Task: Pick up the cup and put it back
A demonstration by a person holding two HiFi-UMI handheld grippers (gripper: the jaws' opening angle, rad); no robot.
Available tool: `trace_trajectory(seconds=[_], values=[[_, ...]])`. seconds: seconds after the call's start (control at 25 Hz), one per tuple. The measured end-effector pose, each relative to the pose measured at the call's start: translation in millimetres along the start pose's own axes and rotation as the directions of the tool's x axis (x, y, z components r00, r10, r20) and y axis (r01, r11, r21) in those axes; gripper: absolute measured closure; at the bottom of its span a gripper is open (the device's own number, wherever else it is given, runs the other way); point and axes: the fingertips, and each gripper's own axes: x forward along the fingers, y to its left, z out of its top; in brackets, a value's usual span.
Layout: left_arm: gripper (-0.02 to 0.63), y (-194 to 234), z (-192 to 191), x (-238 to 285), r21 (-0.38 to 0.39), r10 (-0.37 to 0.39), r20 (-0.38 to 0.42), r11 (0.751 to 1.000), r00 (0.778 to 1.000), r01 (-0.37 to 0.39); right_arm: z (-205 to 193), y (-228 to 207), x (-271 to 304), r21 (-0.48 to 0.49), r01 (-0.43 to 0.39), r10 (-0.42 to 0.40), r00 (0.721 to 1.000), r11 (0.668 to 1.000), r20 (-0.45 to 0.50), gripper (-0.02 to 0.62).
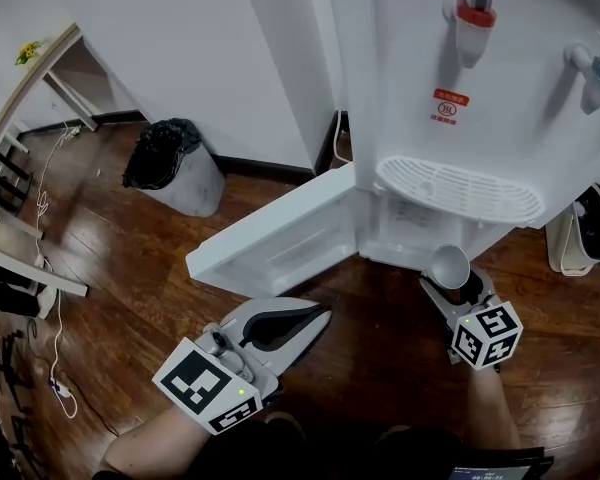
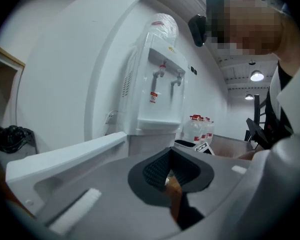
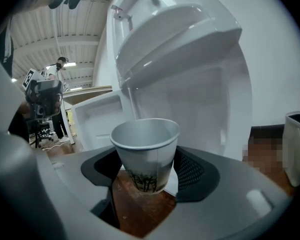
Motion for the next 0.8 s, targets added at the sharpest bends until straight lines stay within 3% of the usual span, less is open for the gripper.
trace_trajectory(seconds=[0.24,0.48,0.8], values=[[0.604,16.4,-10.6,-7.7,-0.018,0.042,-0.031,0.999,0.999,-0.042,-25.2,-26.9,37.8,0.004,0.043,-0.043,0.999,0.999,-0.023,0.275],[0.604,18.6,-22.1,-14.3,0.000,-0.002,-0.057,1.000,0.998,0.002,-43.0,-58.7,76.7,-0.005,0.102,-0.102,0.994,0.995,-0.036,0.273],[0.604,38.0,-35.2,-34.8,0.005,0.037,-0.106,0.999,0.994,-0.037,-55.8,-97.6,124.0,0.018,0.181,-0.180,0.983,0.983,-0.033,0.275]])
